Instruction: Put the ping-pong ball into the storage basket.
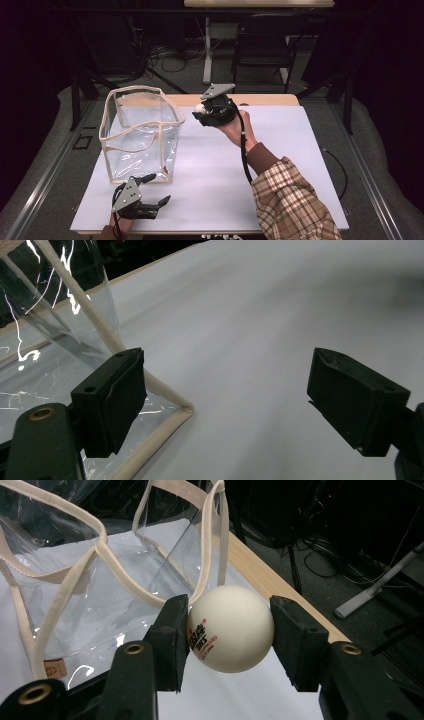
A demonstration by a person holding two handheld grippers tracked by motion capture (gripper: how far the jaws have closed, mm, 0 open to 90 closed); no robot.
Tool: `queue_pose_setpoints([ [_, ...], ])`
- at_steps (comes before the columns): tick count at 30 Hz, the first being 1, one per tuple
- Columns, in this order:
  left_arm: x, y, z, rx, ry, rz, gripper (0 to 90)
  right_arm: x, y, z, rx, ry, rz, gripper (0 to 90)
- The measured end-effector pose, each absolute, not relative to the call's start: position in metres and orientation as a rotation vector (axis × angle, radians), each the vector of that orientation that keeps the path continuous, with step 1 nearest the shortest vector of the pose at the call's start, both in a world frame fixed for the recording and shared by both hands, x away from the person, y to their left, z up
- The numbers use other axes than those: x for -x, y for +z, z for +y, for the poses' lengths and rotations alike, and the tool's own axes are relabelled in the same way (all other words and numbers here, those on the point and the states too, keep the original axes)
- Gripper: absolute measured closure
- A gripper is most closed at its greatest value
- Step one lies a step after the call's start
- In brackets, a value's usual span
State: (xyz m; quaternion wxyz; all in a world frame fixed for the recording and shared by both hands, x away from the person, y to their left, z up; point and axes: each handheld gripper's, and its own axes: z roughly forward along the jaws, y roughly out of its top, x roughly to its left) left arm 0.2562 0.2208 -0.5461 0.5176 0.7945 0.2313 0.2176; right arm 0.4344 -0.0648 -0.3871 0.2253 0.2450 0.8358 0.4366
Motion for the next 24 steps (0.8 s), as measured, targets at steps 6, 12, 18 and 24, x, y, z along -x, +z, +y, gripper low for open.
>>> queue_pose_setpoints([
  [6,-0.256,-0.546,0.221,-1.907,0.523,0.555,15.9,-0.436,-0.384,-0.061,-0.668,1.205,2.304,51.1],
  [12,-0.256,-0.546,0.221,-1.909,0.523,0.554,15.9,-0.438,-0.383,-0.058,-0.664,1.209,2.303,51.1],
  [18,-0.256,-0.546,0.221,-1.908,0.521,0.553,15.9,-0.44,-0.381,-0.055,-0.659,1.21,2.304,51.1],
  [24,-0.256,-0.546,0.221,-1.906,0.521,0.555,15.9,-0.441,-0.379,-0.052,-0.658,1.212,2.305,51.1],
])
